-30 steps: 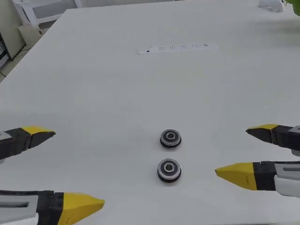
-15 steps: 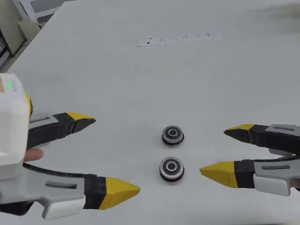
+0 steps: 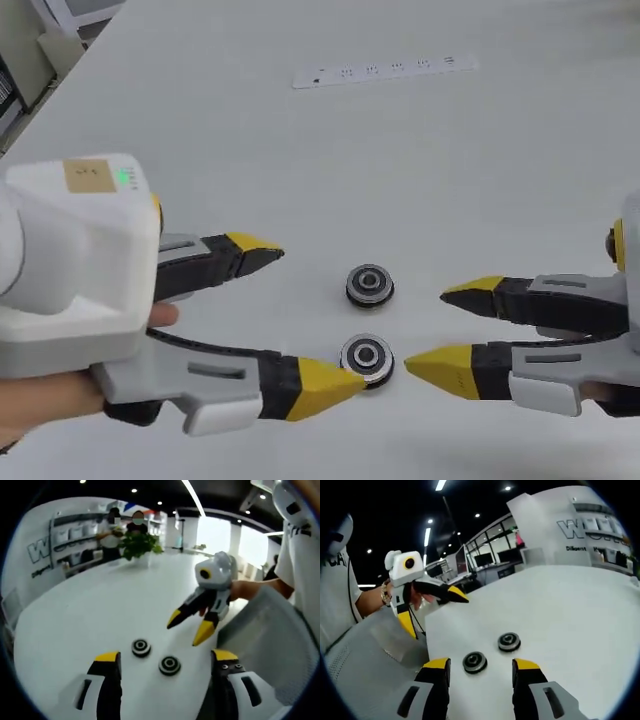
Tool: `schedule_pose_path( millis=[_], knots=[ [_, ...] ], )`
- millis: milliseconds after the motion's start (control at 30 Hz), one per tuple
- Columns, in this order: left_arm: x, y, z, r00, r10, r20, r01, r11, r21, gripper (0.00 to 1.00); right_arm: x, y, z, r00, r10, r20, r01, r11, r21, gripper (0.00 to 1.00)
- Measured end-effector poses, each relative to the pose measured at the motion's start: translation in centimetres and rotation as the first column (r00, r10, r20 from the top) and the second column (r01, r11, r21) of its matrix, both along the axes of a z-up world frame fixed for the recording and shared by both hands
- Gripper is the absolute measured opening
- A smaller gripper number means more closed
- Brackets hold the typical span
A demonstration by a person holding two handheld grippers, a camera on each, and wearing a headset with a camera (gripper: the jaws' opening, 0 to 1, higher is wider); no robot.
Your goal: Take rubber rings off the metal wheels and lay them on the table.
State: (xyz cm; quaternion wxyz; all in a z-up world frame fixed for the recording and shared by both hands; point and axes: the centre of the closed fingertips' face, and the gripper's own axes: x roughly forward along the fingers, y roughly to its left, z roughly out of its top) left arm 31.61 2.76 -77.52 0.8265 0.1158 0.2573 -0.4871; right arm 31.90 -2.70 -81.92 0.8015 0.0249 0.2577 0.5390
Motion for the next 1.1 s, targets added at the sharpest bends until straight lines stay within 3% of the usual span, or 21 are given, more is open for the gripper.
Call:
schedule_pose_path(
  millis=[100,200,500,767,900,1100],
  knots=[
    [0.3,-0.7,-0.3,1.000,-0.018,0.021,0.018,1.000,-0.005,0.69,0.0,0.3,0.0,1.000,0.011,0.006,-0.011,1.000,0.012,0.41],
    [0.6,-1.2,-0.9,0.999,-0.028,0.035,0.029,1.000,-0.009,0.60,-0.1,0.6,-0.7,1.000,0.024,0.006,-0.023,1.000,-0.009,0.39],
    [1.3,-1.7,-2.9,0.995,-0.045,0.088,0.042,0.999,0.035,0.43,-0.7,1.2,-2.0,0.997,0.066,0.028,-0.065,0.997,-0.042,0.29],
    [0.6,-2.1,-5.1,0.994,-0.083,0.070,0.078,0.995,0.065,0.35,-0.9,1.8,-2.9,0.992,0.116,0.058,-0.111,0.990,-0.088,0.22],
    [0.5,-1.9,-6.5,0.990,-0.111,0.087,0.100,0.988,0.121,0.29,-0.9,2.1,-3.2,0.989,0.133,0.062,-0.126,0.987,-0.099,0.19],
    [0.6,-2.2,-6.8,0.989,-0.115,0.091,0.105,0.989,0.107,0.24,-1.2,2.2,-3.8,0.985,0.156,0.069,-0.147,0.982,-0.121,0.17]
  ],
)
